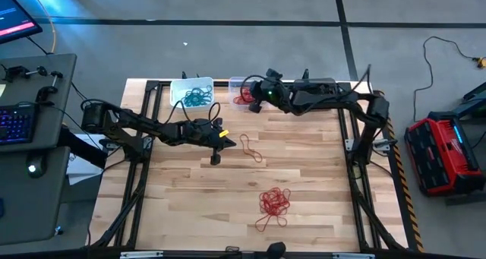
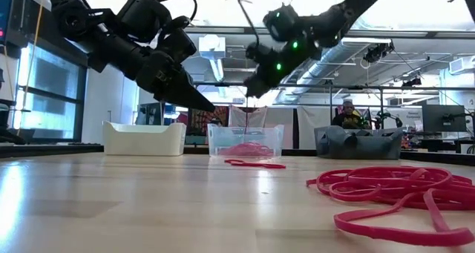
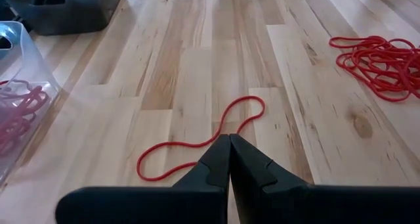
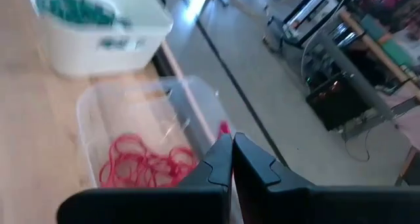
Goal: Sort rubber bands into baskets
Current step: Put the red rubber band into the transparent bin
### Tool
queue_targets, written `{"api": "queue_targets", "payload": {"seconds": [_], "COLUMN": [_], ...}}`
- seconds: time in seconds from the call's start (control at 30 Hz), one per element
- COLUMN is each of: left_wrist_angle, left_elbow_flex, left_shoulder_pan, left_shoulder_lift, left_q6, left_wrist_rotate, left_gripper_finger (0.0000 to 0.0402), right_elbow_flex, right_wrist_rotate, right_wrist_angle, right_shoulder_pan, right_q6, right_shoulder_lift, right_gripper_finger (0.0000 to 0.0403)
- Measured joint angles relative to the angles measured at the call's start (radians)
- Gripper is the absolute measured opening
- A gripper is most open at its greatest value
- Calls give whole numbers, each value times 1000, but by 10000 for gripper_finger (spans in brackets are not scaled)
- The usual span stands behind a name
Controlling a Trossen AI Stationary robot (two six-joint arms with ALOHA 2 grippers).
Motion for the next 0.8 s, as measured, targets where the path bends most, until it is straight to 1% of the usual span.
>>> {"api": "queue_targets", "payload": {"seconds": [0.17,0.33,0.53,0.63,0.8], "left_wrist_angle": [1,1,2,2,2], "left_elbow_flex": [0,0,0,0,0], "left_shoulder_pan": [0,0,0,0,-5], "left_shoulder_lift": [0,0,0,0,0], "left_q6": [-1,-1,-1,-15,-27], "left_wrist_rotate": [-1,-1,-1,0,30], "left_gripper_finger": [0,0,0,0,0], "right_elbow_flex": [0,0,-1,-1,-1], "right_wrist_rotate": [-5,-9,-106,-139,-152], "right_wrist_angle": [-2,-23,-79,-92,-101], "right_shoulder_pan": [-16,-41,-70,-73,-72], "right_q6": [10,124,204,217,257], "right_shoulder_lift": [59,82,82,82,82], "right_gripper_finger": [0,0,4,28,96]}}
